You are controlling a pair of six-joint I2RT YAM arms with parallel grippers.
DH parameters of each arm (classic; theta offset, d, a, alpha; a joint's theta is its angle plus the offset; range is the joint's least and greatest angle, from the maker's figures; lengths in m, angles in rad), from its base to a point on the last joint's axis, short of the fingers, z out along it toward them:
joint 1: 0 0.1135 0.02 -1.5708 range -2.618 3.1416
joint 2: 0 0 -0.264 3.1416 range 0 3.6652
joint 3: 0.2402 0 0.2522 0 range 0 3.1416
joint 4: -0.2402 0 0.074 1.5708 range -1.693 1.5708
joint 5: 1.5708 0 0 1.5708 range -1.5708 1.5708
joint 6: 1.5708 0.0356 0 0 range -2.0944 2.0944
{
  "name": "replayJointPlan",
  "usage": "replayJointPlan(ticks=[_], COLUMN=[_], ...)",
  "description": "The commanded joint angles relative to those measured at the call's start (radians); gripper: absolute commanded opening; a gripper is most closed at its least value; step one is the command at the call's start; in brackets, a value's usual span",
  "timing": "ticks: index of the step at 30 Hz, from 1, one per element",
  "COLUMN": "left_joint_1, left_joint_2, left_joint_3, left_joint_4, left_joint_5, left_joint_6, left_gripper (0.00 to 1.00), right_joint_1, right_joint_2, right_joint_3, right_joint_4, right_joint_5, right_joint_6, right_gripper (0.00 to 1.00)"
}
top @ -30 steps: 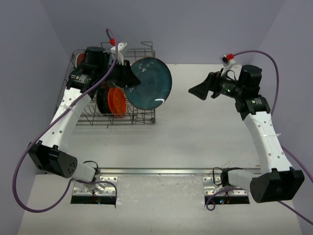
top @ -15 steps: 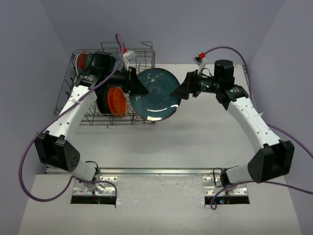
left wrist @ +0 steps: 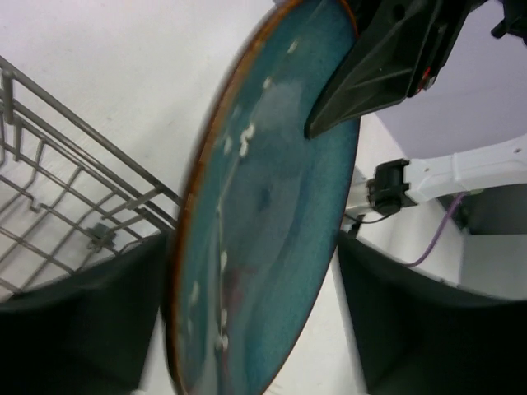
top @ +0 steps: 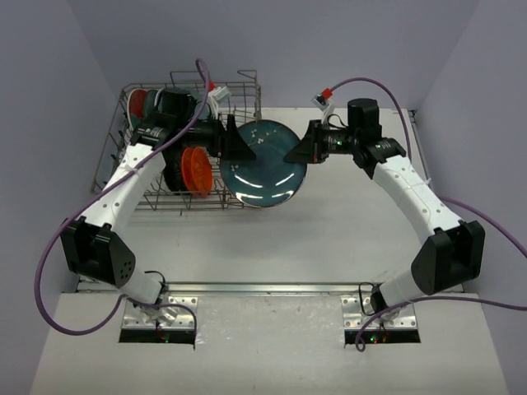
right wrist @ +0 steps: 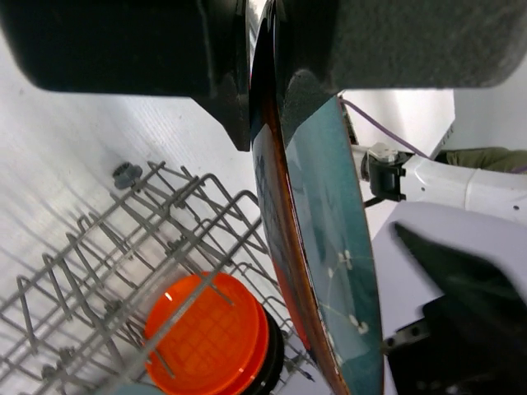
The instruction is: Unload the plates from the dish rack
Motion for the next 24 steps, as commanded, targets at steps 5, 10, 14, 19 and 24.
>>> replayJointPlan(ticks=[5,10,14,19,24], left_joint_1=[0.073,0.22,0.281,0.293,0.307], left_joint_2=[-0.037,-0.03,-0.044,-0.039,-0.025], left_joint_3=[0.128,0.206,0.219,0.191,0.173], left_joint_4=[0.043,0.041,0.055,0.066,0.07], left_joint_5=[-0.142,-0.154,-0.194,-0.327,-0.396], left_joint_6=[-0.044,-0.083,-0.081,-0.089,-0.106], left_gripper=[1.0,1.0,1.0,1.0,1.0], right_joint_1=[-0.285,-0.466,-0.554,-0.557,-0.533], right_joint_2=[-0.046,-0.021,0.046,0.217,0.367], right_joint_3=[-0.075,-0.109,-0.088,-0.033,0.033], right_joint_4=[0.123,0.205,0.239,0.251,0.319], right_joint_5=[-0.117,-0.219,-0.228,-0.161,-0.08], right_joint_6=[0.244,0.344,0.355,0.349,0.392], right_gripper=[0.0,0.0,0.0,0.0,0.0])
